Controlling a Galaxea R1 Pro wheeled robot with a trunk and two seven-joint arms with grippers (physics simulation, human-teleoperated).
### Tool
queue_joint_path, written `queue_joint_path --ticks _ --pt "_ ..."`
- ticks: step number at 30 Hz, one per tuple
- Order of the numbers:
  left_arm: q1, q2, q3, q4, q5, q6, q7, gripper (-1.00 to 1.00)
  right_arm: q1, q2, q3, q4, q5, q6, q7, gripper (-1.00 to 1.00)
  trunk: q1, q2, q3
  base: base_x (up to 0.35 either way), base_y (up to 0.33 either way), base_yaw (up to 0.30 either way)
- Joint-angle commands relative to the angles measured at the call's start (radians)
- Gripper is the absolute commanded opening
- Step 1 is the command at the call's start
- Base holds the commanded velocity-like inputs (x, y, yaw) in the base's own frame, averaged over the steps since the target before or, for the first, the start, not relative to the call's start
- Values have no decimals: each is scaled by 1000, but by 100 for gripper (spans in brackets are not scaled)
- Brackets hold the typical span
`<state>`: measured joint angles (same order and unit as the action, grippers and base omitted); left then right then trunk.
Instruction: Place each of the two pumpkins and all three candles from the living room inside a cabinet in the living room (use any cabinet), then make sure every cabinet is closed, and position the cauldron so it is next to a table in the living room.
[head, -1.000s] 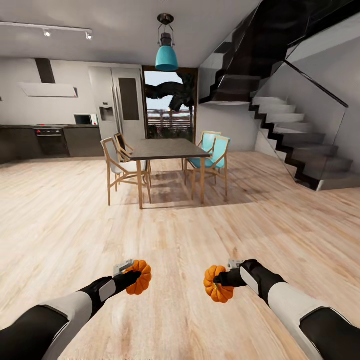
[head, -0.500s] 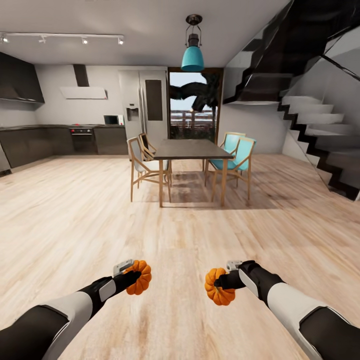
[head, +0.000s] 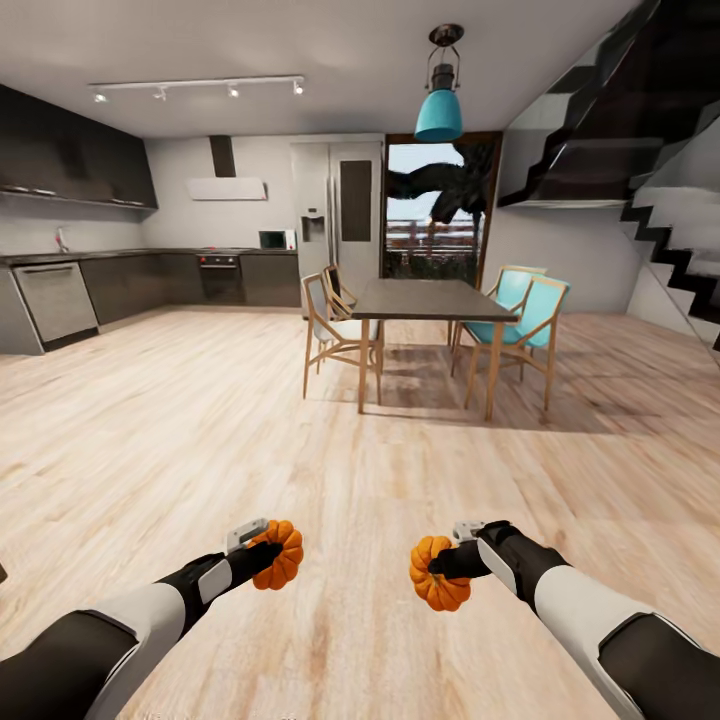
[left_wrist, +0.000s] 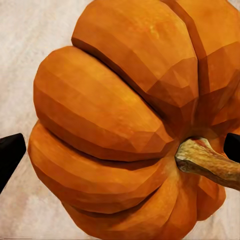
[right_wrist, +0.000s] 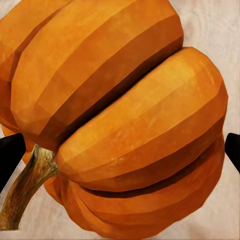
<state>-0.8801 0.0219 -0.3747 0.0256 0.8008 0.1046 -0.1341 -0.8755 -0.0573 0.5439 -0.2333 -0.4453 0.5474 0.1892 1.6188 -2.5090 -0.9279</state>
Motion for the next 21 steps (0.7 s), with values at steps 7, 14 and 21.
queue_joint_path --ticks 7,14,21 --pt "-2 0 -4 1 11 2 29 -100 0 -1 1 -2 -1 5 7 -100 0 -1 -1 0 0 290" --pt "-1 -4 -4 1 11 2 34 -100 0 -1 1 -2 -1 5 6 -100 0 -1 -1 0 0 289" --pt "-1 -8 -4 1 11 2 35 -100 0 -1 1 -3 -1 5 6 -100 0 -1 -1 0 0 290"
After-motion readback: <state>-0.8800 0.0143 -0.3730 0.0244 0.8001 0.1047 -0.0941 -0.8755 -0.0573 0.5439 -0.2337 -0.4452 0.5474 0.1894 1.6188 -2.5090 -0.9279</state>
